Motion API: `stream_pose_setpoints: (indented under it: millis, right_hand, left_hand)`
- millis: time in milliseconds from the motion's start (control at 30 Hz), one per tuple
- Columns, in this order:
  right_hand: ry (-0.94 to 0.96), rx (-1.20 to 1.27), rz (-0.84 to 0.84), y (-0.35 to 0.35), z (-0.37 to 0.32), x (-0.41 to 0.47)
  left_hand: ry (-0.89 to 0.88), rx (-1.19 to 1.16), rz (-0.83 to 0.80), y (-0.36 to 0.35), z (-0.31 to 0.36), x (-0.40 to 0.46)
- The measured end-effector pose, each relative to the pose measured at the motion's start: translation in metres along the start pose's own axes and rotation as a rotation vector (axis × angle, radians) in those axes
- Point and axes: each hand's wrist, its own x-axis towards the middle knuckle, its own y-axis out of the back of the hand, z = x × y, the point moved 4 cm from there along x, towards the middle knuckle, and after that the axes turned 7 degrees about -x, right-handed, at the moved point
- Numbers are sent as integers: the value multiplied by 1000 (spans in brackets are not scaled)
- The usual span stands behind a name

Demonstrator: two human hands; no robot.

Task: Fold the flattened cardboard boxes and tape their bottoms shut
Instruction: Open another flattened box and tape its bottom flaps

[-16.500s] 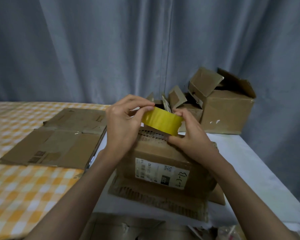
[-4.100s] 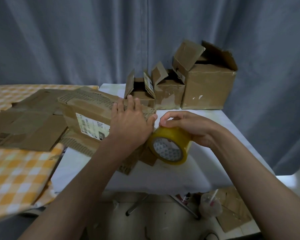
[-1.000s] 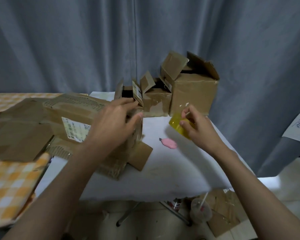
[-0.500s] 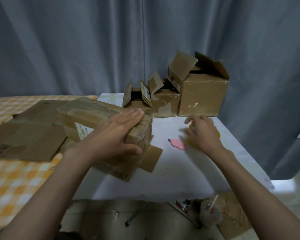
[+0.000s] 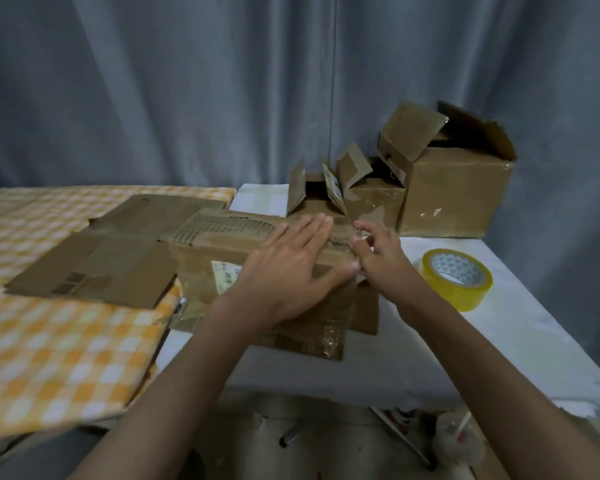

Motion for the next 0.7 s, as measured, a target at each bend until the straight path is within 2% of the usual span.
stream_pose_setpoints:
  millis: [100,200,300,467,600,700]
  right_hand:
    - [-10,11,-10,2,2,-2]
    - [12,18,33,2,1,-5]
    - [8,51,76,1,-1,-6]
    - [-84,149,127,8,-4,-4]
    - [-114,199,98,6,-6,0]
    - [-92,149,38,-2,-7,1]
  left_hand:
    - [183,-50,-25,16,-47,-7]
    - [372,-13,77,32,-106,-22]
    - [547,-191,155,36,-135,-33]
    - [586,-198,227,37,-119,-41]
    - [645,-29,159,43,-98,-57]
    - [660,-17,97,34,-89,-71]
